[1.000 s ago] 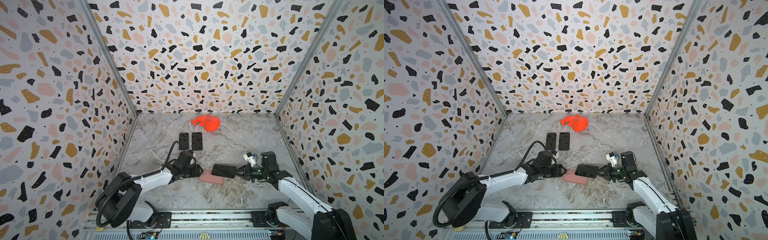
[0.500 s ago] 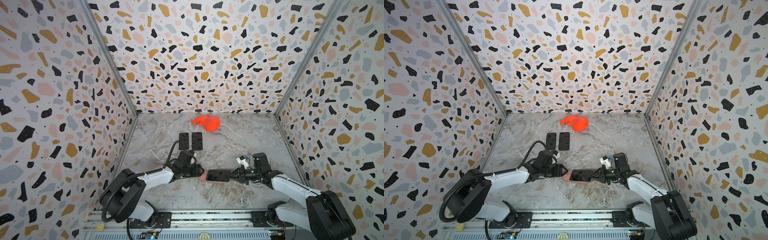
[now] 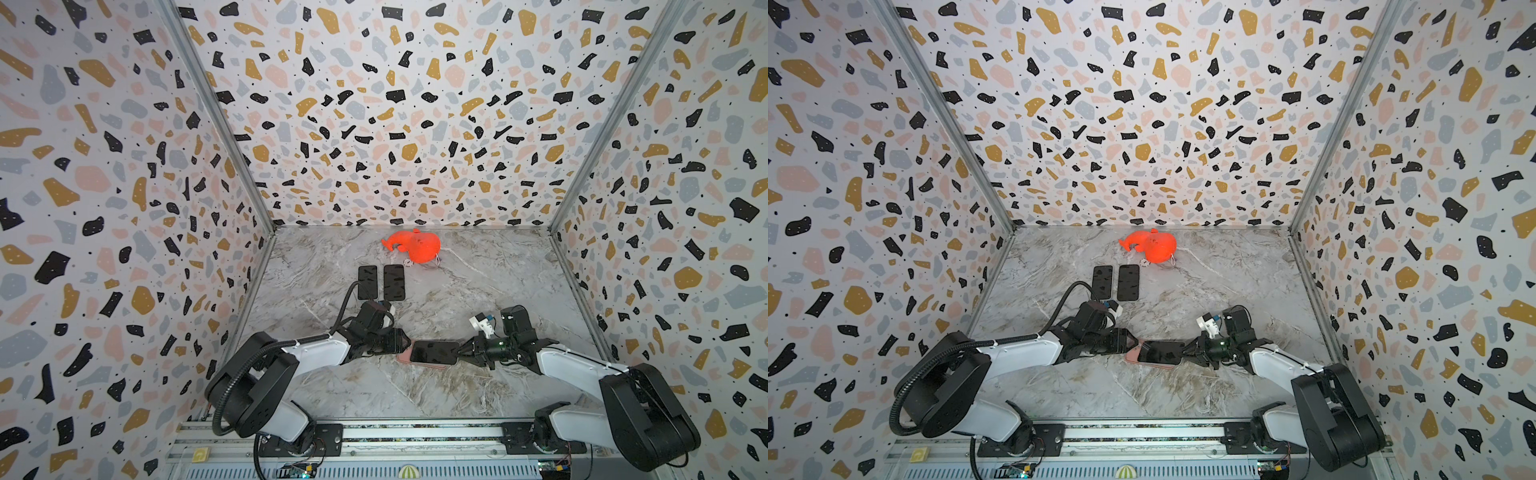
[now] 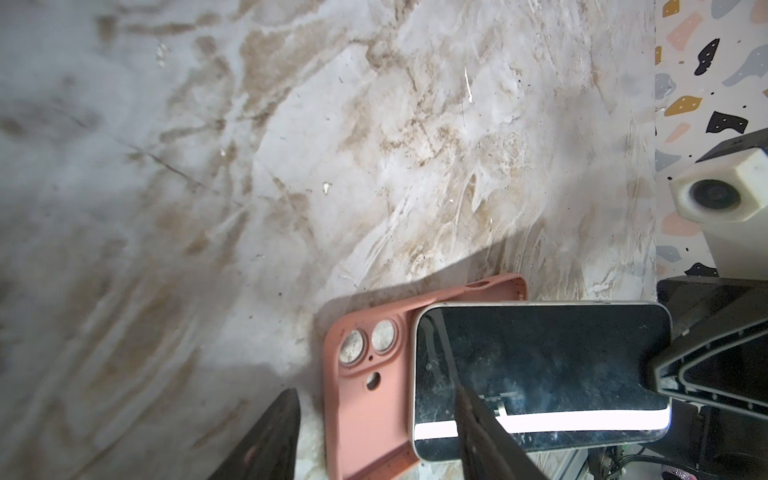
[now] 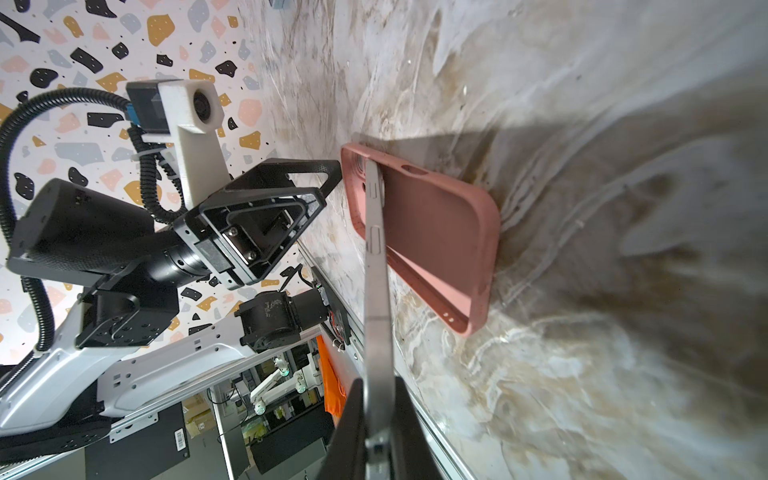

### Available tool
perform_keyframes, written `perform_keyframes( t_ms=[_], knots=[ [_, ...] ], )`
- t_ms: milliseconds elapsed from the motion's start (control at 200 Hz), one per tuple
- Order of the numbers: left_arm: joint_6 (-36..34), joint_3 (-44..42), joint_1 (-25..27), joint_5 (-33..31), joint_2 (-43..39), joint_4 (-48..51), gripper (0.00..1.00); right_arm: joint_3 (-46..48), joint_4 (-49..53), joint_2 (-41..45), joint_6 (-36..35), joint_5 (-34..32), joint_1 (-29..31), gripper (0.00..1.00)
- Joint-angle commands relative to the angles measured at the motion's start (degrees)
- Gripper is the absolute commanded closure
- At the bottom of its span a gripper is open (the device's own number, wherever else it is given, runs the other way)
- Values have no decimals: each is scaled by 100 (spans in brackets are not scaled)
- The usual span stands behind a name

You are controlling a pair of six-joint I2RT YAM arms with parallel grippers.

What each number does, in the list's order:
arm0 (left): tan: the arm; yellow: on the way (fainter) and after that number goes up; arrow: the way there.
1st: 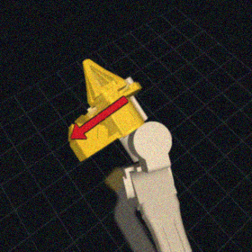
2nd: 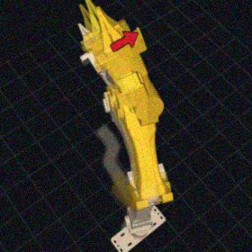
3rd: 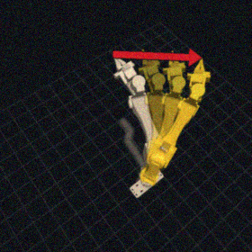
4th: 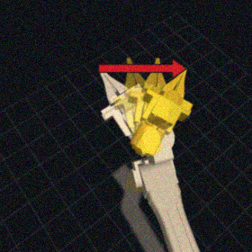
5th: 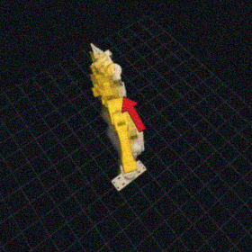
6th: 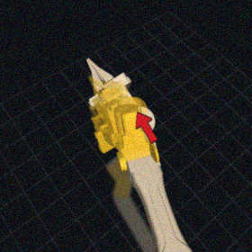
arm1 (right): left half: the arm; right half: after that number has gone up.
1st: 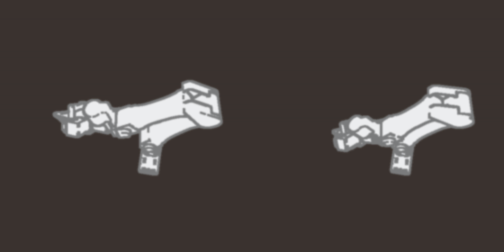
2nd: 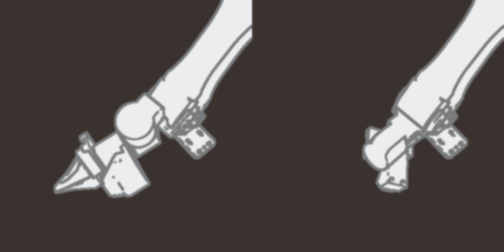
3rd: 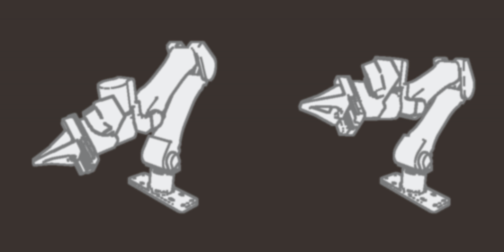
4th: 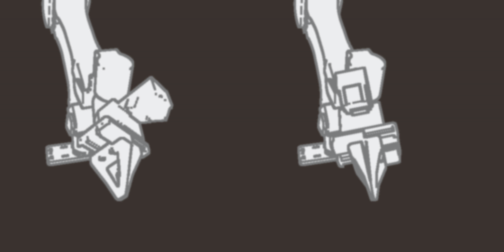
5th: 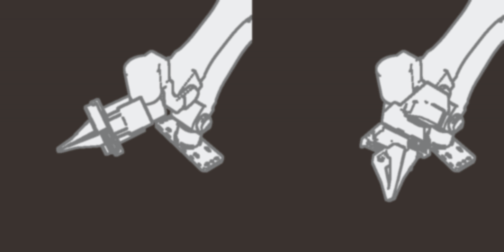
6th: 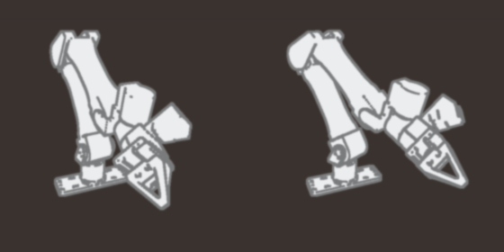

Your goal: Put the phone into the phone case

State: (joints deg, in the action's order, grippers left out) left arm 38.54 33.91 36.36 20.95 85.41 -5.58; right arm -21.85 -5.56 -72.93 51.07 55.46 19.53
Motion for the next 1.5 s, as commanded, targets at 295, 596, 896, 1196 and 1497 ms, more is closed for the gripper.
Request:
perform_keyframes(
  t_ms=[295,596,896,1196,1497],
  knots=[
    [-13,-32,-41,195,111,-347,40,-243,491,-427,-440,-421,42,100],
    [30,-86,-41,238,192,-484,41,-275,563,-724,-587,-532,65,100],
    [152,-191,-36,322,180,-724,41,-452,617,-1024,-597,-662,234,100],
    [219,-300,-41,373,169,-839,42,-610,680,-1385,-633,-737,373,100],
    [128,-323,-41,360,242,-945,43,-939,759,-1733,-819,-733,580,100]
  ],
)
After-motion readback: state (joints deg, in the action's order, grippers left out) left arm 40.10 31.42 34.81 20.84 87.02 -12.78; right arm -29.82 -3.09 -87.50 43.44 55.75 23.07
